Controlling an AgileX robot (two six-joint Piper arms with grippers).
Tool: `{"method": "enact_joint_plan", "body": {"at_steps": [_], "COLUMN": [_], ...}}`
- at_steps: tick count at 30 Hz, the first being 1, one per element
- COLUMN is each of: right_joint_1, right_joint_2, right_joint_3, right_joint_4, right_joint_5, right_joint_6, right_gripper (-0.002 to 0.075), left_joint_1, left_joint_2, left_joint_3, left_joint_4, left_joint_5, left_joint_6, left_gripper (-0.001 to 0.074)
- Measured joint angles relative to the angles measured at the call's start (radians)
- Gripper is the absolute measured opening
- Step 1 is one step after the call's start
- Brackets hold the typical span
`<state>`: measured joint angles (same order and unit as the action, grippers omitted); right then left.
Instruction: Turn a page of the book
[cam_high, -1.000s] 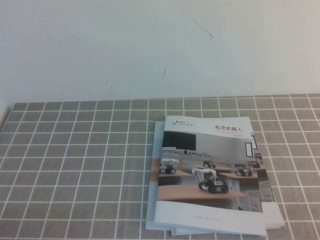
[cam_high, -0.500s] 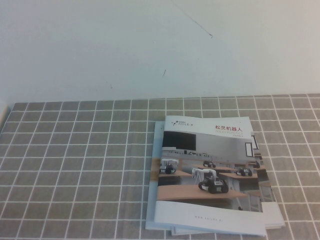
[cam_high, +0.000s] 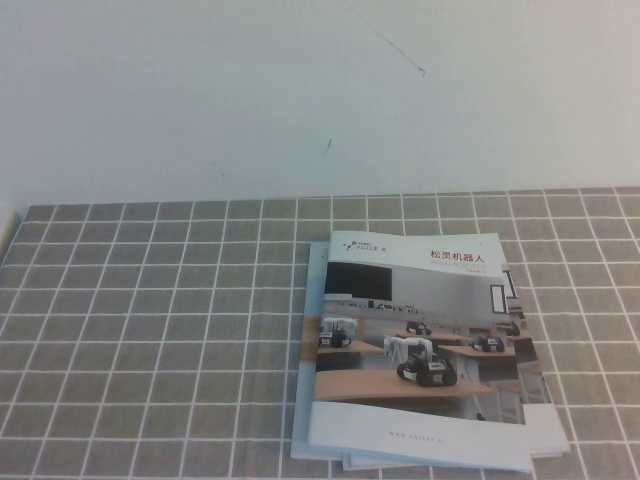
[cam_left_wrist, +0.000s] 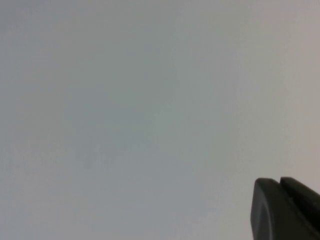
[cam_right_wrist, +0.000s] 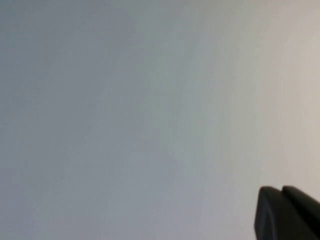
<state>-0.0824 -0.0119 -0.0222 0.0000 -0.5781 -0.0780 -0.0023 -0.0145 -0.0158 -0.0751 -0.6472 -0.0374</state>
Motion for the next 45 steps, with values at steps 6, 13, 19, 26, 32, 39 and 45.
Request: {"method": "enact_joint_plan", "body": {"at_steps": [6,13,19,26,32,39,45], "right_joint_1": [0.000,0.000,0.000,0.000,0.000,0.043,0.127], "right_joint_2": [0.020,0.269,0.535,0.836,1.088,1.360,1.550], "right_joint_3": [-0.309,-0.574,-0.699,-0.772,-0.800,-0.865,-0.969], "right_joint_4": [0.061,0.163,0.322,0.575,0.822,0.833,0.788], "right_joint_5": [0.578,0.980,1.194,1.366,1.465,1.452,1.425], "right_joint_6": [0.072,0.061,-0.164,-0.471,-0.750,-0.790,-0.804], "right_gripper": [-0.0003,-0.0003,-0.0003,-0.0003,-0.0002,-0.0001,0.0000], "left_joint_1": [0.000,0.000,0.000,0.000,-0.007,-0.143,-0.282], "left_joint_2": [0.046,0.313,0.616,0.960,1.240,1.531,1.704], "left_joint_3": [-0.324,-0.574,-0.729,-0.813,-0.824,-0.937,-1.019], "left_joint_4": [0.002,-0.032,-0.212,-0.689,-1.203,-1.345,-1.345], "left_joint_5": [0.626,0.918,1.195,1.350,1.273,1.201,1.150], "left_joint_6": [-0.005,-0.005,0.101,0.501,0.871,1.060,1.058], "left_gripper": [-0.0004,-0.0004,-0.0004,-0.0004,-0.0004,-0.0004,-0.0004]}}
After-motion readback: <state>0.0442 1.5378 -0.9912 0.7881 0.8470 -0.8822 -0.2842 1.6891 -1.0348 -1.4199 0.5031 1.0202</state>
